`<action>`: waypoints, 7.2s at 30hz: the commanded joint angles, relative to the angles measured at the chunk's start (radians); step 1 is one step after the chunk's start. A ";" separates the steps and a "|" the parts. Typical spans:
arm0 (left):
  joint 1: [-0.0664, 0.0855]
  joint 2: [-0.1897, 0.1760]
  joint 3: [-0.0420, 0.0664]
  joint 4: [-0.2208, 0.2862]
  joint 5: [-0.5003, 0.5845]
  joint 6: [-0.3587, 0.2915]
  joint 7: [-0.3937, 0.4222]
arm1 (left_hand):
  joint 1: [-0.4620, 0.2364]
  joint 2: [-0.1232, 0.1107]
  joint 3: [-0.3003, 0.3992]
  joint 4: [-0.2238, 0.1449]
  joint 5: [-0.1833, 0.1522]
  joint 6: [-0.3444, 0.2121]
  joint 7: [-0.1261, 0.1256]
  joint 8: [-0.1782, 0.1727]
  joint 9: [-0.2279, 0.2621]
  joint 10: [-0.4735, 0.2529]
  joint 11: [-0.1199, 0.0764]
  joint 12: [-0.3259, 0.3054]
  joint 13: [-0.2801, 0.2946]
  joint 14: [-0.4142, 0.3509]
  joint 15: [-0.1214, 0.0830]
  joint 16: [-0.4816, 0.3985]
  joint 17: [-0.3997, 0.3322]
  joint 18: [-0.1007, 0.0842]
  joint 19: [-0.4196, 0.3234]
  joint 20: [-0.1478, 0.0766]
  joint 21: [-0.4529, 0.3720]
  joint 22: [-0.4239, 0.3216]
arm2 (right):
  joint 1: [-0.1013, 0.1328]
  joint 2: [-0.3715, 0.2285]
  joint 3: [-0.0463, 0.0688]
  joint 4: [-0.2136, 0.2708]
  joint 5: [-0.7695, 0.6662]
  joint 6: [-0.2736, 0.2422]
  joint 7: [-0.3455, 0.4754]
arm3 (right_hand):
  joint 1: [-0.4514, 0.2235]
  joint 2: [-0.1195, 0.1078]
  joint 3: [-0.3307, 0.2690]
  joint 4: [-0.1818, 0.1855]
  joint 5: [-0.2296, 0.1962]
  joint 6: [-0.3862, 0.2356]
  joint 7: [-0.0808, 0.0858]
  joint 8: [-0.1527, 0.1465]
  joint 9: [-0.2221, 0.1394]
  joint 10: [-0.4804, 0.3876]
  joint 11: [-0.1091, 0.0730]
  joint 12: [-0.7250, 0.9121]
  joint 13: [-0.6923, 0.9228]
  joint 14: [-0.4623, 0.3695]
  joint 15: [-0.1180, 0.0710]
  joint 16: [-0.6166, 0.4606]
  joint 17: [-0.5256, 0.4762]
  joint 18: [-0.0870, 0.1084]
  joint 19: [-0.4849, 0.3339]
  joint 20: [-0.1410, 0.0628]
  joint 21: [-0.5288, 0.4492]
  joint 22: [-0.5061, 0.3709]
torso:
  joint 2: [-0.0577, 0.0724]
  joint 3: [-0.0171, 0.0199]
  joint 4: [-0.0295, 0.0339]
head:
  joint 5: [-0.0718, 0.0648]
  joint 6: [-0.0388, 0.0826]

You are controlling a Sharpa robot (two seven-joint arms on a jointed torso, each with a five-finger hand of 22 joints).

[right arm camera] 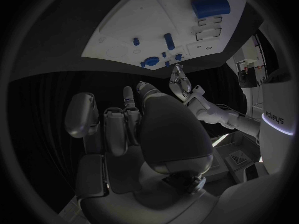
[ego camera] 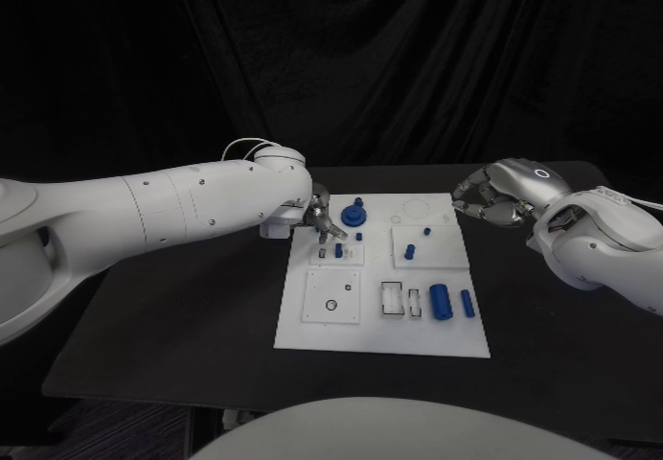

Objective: Assemble the parts on the task board

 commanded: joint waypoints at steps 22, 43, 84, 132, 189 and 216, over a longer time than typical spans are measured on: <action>-0.005 0.037 -0.007 -0.032 0.014 -0.017 0.030 | 0.039 0.010 0.011 -0.011 0.105 0.013 -0.004 -0.022 -0.025 0.106 0.005 -0.001 0.262 0.107 0.005 0.003 0.263 0.000 -0.002 0.004 -0.011 0.173 | -0.002 0.005 0.001 0.000 -0.003 0.004 -0.015 | -0.010 0.003 0.008 0.003 0.011 0.004 0.001 -0.005 -0.002 -0.008 0.000 -0.004 0.106 0.058 0.000 -0.003 0.189 0.014 -0.001 0.001 -0.007 0.149 | -0.001 0.0003 0.0002 | -0.008 0.000; -0.023 0.059 -0.007 -0.058 0.014 -0.005 0.032 | 0.057 0.009 0.021 -0.014 0.134 0.014 -0.004 -0.025 -0.030 0.106 0.004 -0.001 0.262 0.107 0.005 0.003 0.263 0.000 -0.004 0.003 -0.015 0.173 | -0.002 0.007 0.001 0.001 -0.003 0.003 -0.015 | -0.010 0.003 0.009 0.002 0.013 0.004 0.000 -0.005 -0.003 -0.009 0.000 -0.004 0.105 0.058 0.000 -0.004 0.189 0.014 -0.001 0.001 -0.007 0.150 | -0.001 0.0004 0.0005 | -0.010 0.000; -0.048 0.065 -0.007 -0.060 0.014 -0.008 0.033 | 0.104 -0.011 0.075 -0.021 0.283 0.013 -0.008 -0.037 -0.046 0.106 0.001 -0.001 0.262 0.107 0.002 0.003 0.263 0.003 -0.009 0.001 -0.028 0.173 | -0.002 0.012 0.001 -0.002 -0.003 0.005 -0.018 | -0.005 0.002 0.015 -0.002 0.028 0.006 0.000 -0.005 -0.004 -0.011 0.000 -0.007 0.103 0.057 0.000 -0.008 0.186 0.015 -0.003 0.001 -0.014 0.148 | -0.001 0.0005 0.0010 | -0.010 0.000; -0.059 -0.024 -0.007 0.057 0.015 -0.302 0.058 | 0.128 -0.108 0.333 -0.081 0.283 0.044 -0.025 -0.003 -0.018 0.106 -0.016 -0.001 0.262 0.107 -0.014 0.003 0.263 0.003 -0.005 -0.015 -0.039 0.181 | -0.002 0.009 0.001 0.000 -0.003 0.015 -0.034 | 0.010 -0.002 0.035 -0.012 0.070 0.008 0.003 -0.007 -0.007 -0.024 0.003 -0.017 0.093 0.050 0.002 -0.024 0.177 0.020 -0.015 0.002 -0.044 0.142 | 0.000 0.0005 0.0017 | -0.001 0.000; -0.265 -0.151 -0.007 0.224 -0.256 -0.871 0.194 | 0.078 -0.153 0.418 -0.054 0.263 0.074 -0.030 0.002 -0.022 0.106 -0.021 -0.001 0.262 0.107 -0.020 0.003 0.263 -0.001 0.010 -0.021 -0.027 0.192 | -0.003 -0.010 0.001 0.001 -0.003 0.000 -0.028 | 0.010 -0.008 0.038 -0.013 0.080 0.009 0.003 -0.007 -0.007 -0.028 0.004 -0.021 0.089 0.046 0.003 -0.031 0.173 0.021 -0.019 0.003 -0.053 0.140 | -0.009 0.0001 0.0113 | -0.005 0.000; -0.284 -0.139 -0.007 0.203 -0.256 -0.896 0.204 | 0.072 -0.153 0.421 -0.048 0.253 0.071 -0.030 -0.001 -0.023 0.106 -0.021 -0.001 0.262 0.107 -0.020 0.003 0.263 -0.001 0.011 -0.021 -0.026 0.193 | -0.005 -0.015 0.001 0.003 -0.003 -0.001 -0.025 | 0.010 -0.009 0.039 -0.013 0.082 0.010 0.003 -0.007 -0.008 -0.027 0.004 -0.020 0.091 0.046 0.003 -0.031 0.174 0.021 -0.018 0.003 -0.052 0.141 | -0.010 0.0003 0.0091 | -0.005 0.000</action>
